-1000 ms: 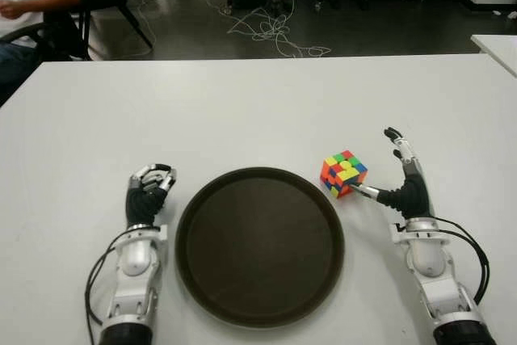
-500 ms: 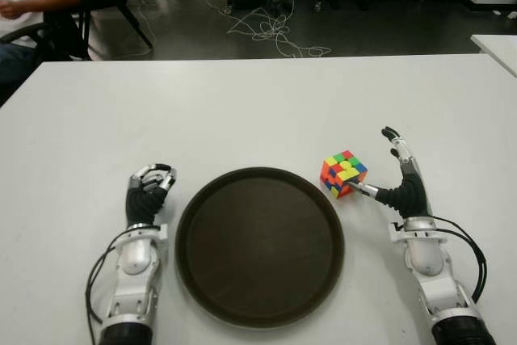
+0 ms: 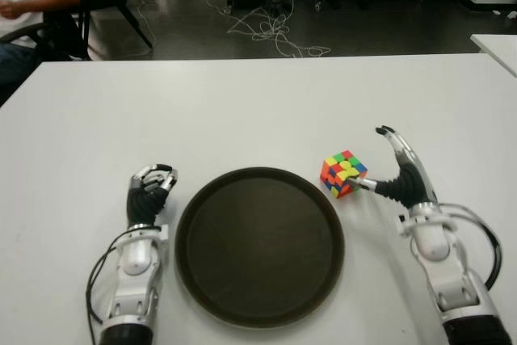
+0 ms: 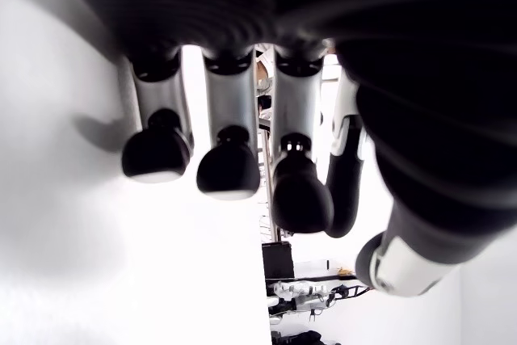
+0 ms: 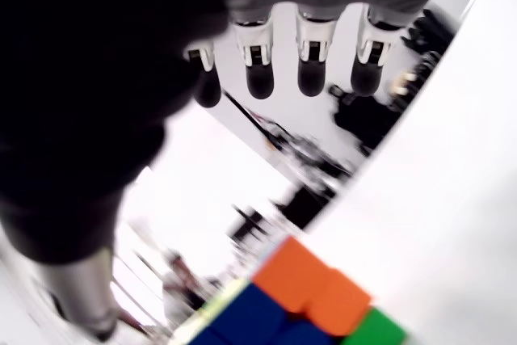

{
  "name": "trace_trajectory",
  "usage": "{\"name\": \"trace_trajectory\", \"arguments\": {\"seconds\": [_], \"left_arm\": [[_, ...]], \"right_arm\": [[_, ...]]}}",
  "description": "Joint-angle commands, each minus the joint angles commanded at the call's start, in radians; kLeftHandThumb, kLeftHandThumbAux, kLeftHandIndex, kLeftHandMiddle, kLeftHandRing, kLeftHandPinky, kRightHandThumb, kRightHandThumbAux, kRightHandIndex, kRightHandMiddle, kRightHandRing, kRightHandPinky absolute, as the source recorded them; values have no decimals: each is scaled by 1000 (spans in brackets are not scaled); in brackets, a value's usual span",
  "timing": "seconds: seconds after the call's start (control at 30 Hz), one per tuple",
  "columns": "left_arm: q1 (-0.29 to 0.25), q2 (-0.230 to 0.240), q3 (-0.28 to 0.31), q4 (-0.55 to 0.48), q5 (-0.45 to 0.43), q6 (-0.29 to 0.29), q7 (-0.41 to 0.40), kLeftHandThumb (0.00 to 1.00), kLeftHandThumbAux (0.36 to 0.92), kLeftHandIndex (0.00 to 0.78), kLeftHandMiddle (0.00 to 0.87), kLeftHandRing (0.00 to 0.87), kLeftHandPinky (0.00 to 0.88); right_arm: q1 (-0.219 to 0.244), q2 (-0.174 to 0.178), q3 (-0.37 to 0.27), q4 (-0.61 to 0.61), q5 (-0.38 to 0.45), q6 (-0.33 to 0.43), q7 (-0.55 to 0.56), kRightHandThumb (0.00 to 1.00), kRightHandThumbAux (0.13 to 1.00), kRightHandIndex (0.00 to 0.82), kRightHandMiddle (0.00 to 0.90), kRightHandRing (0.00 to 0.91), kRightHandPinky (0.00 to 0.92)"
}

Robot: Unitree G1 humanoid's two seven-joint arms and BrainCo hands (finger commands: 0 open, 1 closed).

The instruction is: Pick up the Rubik's Cube and put it in the plate

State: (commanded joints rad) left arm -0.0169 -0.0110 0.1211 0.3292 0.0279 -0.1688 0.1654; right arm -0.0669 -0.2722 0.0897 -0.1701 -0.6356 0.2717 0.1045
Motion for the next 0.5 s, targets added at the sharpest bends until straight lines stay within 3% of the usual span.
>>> {"name": "trace_trajectory", "arguments": {"seconds": [0.23,0.5], "left_arm": [[0,-5,0,-4,-2,9,2,717,700,445,810,824,818],[2,-10,2,-9,-1,13,9,719,699,445,814,832,831]], "right_arm": [[-48,-33,51,-8,-90,117,98,0,621,0,0,0,0],[-94,-78,110,-14,-144,190,186,0,653,0,0,0,0]]}}
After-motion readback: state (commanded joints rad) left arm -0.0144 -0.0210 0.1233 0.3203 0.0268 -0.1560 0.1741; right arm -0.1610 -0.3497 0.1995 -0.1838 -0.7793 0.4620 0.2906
